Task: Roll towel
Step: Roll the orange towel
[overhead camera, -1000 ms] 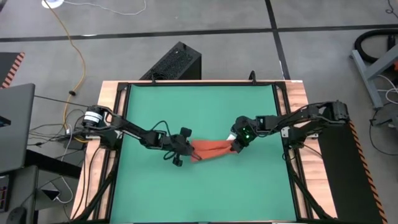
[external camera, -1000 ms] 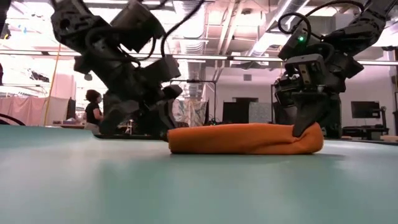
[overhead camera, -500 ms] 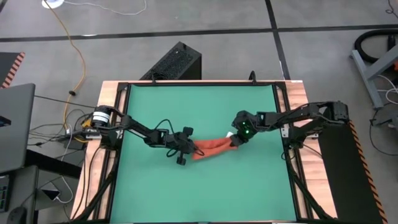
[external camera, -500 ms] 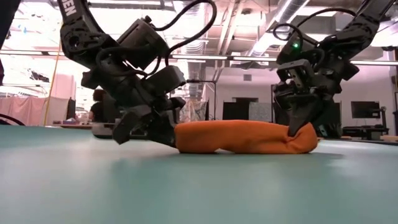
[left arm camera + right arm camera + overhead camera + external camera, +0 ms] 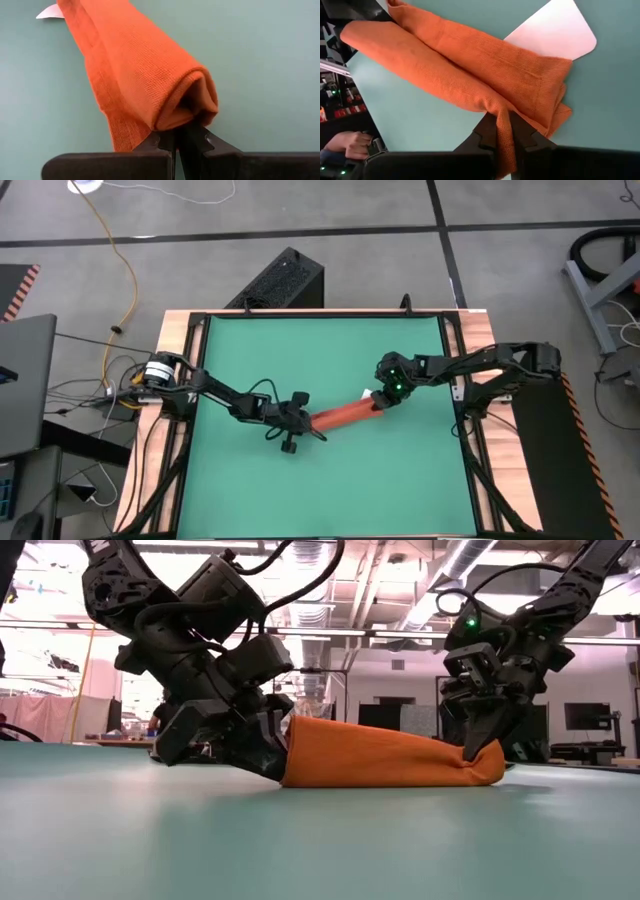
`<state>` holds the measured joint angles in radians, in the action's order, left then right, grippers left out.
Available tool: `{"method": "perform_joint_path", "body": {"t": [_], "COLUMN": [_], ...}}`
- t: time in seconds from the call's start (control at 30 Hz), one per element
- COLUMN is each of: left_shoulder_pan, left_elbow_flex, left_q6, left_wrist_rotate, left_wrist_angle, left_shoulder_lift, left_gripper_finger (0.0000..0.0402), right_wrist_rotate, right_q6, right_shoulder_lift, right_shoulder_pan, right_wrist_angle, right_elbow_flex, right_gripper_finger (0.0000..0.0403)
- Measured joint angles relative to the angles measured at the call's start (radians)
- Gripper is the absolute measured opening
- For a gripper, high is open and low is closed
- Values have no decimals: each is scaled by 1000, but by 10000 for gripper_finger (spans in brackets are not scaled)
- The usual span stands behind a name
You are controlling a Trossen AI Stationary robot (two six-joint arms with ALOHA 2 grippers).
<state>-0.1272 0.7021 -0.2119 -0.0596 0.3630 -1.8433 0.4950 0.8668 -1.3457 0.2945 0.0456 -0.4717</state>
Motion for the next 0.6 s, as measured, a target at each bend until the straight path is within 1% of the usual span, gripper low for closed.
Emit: {"method": "perform_joint_path", "body": {"t": [0.1,0.17,0.3,0.4,0.5,0.6], "left_shoulder_pan": [-10,-24,-66,-99,-133,-151], "left_elbow_flex": [0,2,5,5,6,4], "left_q6": [0,0,7,20,15,-30], "left_wrist_rotate": [-27,-63,-166,-235,-348,-462], "left_wrist_angle": [-42,-109,-242,-305,-337,-320], "left_shoulder_lift": [29,67,169,243,301,312], "left_gripper_finger": [0,0,0,0,0,0], "right_wrist_rotate": [-2,-3,-10,-15,-26,-29], "right_q6": [-6,-12,-31,-41,-53,-55], "right_shoulder_lift": [0,0,0,-1,-1,-1], "right_shoulder_pan": [0,0,0,-2,-12,-32], "right_wrist_angle": [0,-3,6,3,-2,-27], "right_elbow_flex": [0,0,1,1,1,1], "right_gripper_finger": [28,28,28,28,28,28]}}
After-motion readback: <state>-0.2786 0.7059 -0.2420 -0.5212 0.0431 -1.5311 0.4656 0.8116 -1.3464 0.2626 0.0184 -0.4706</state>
